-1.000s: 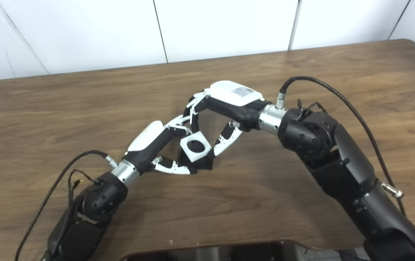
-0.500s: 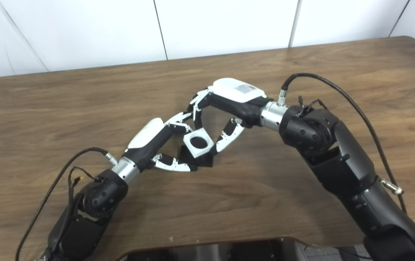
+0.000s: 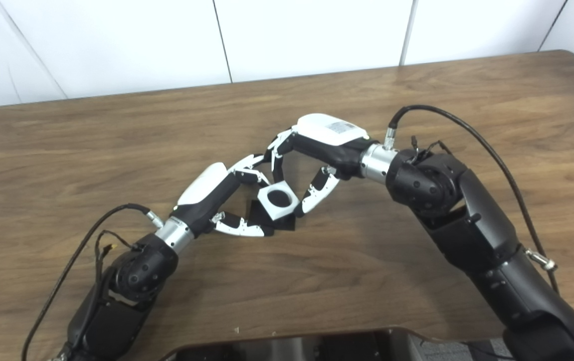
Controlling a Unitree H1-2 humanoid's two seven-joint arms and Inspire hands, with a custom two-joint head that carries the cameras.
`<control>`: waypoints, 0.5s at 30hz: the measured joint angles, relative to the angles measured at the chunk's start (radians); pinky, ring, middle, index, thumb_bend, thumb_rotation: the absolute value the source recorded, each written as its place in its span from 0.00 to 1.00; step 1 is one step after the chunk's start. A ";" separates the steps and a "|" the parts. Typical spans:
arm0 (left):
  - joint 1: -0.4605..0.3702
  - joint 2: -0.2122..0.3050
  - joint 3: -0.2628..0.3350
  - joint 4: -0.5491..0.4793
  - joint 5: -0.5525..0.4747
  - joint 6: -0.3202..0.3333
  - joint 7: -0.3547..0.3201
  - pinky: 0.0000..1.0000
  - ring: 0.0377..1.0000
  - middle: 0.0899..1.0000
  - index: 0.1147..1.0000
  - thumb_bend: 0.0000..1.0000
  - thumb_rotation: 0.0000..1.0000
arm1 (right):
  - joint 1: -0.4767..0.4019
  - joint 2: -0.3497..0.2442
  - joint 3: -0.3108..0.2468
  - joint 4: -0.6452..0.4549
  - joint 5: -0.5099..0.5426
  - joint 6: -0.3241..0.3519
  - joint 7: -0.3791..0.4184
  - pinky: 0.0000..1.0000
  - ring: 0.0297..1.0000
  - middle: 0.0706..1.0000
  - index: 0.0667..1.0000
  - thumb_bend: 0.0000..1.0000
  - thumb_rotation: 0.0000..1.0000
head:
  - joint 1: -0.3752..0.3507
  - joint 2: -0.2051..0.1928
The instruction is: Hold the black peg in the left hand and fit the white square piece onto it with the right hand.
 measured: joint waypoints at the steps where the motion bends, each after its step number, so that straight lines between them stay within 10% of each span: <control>1: 0.000 0.000 0.000 0.000 0.000 0.000 0.000 0.84 0.98 0.94 0.43 0.52 0.08 | 0.000 0.000 0.001 0.000 0.000 0.000 0.000 0.95 0.88 0.78 0.44 0.52 0.14 | 0.002 0.002; 15: -0.001 -0.001 0.000 0.000 0.000 0.000 0.000 0.83 0.97 0.93 0.43 0.52 0.08 | 0.025 0.021 0.011 0.029 -0.015 0.003 -0.016 0.94 0.88 0.77 0.44 0.52 0.14 | 0.009 0.008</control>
